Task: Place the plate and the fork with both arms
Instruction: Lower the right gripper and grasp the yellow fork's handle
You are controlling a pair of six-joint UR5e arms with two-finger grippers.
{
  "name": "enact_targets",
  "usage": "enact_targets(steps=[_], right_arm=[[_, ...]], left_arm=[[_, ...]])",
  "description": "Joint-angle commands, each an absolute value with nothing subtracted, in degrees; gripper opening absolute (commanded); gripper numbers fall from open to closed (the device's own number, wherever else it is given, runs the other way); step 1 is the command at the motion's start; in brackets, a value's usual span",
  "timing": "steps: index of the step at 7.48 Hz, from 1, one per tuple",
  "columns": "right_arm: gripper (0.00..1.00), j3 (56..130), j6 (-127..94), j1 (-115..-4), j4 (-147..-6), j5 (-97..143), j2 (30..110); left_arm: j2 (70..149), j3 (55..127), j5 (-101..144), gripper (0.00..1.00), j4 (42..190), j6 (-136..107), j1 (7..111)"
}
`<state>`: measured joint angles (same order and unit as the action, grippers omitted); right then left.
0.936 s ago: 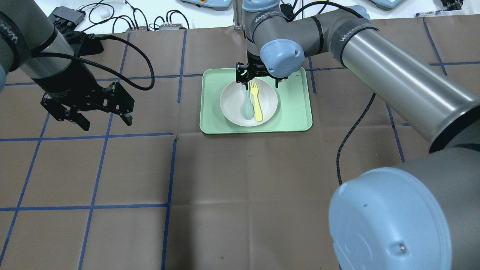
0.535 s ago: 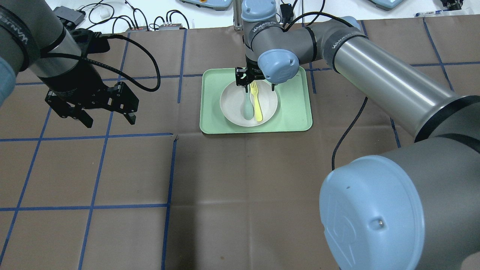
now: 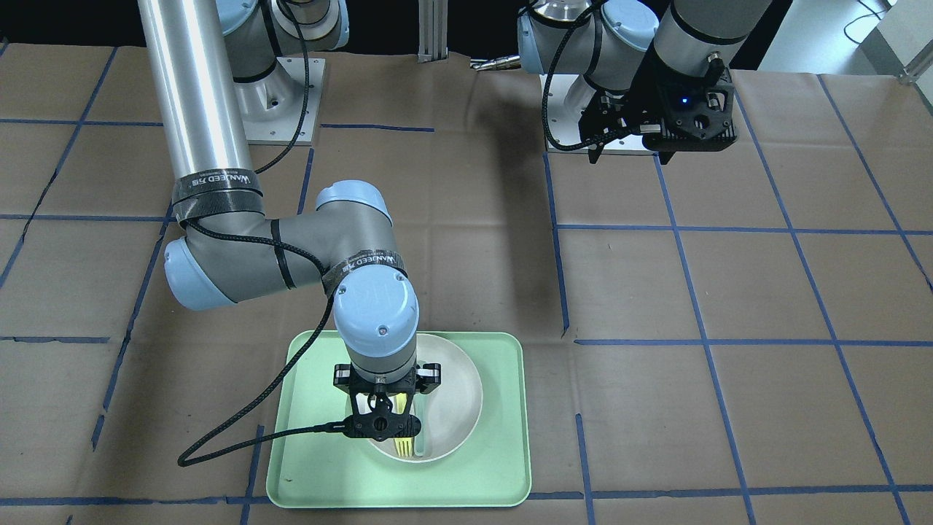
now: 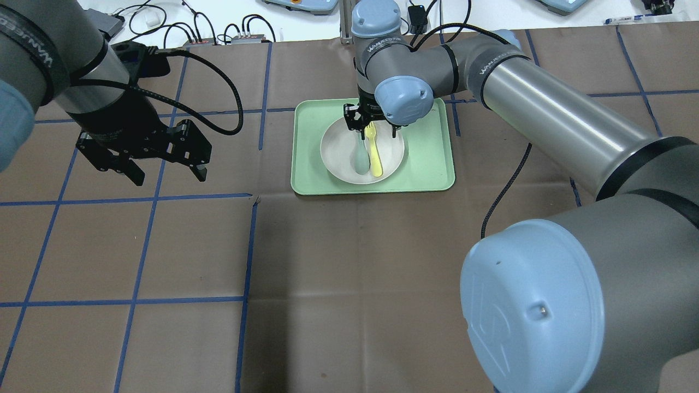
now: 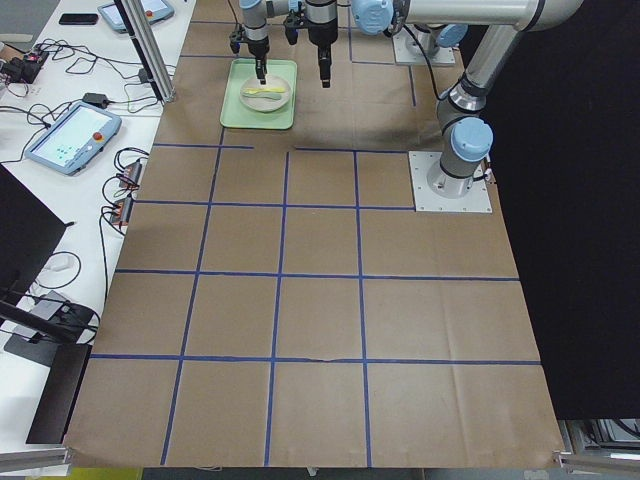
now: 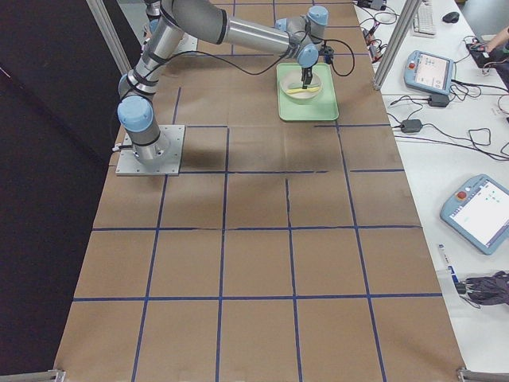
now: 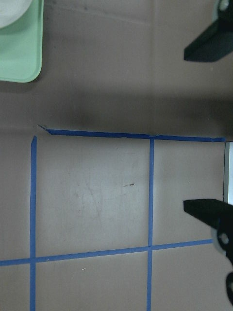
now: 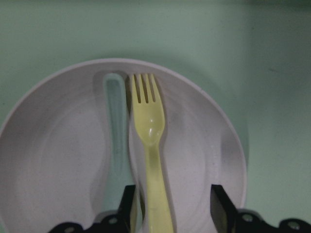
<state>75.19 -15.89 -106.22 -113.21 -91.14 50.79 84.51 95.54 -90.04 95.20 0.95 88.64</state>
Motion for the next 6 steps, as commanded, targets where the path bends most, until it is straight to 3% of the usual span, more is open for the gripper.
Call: enact_targets(steps=[1, 6], right_arm=[[0.47, 75.1, -16.4, -106.3, -113.2, -90.9, 49.6], [0.46, 75.1, -16.5, -106.5, -113.2, -90.8, 48.6]], left_arm=[[84.6, 95.6, -89.9, 1.0, 95.0, 0.9, 88.9], [83.9, 96.2, -90.3, 1.0, 95.1, 1.2, 88.9]])
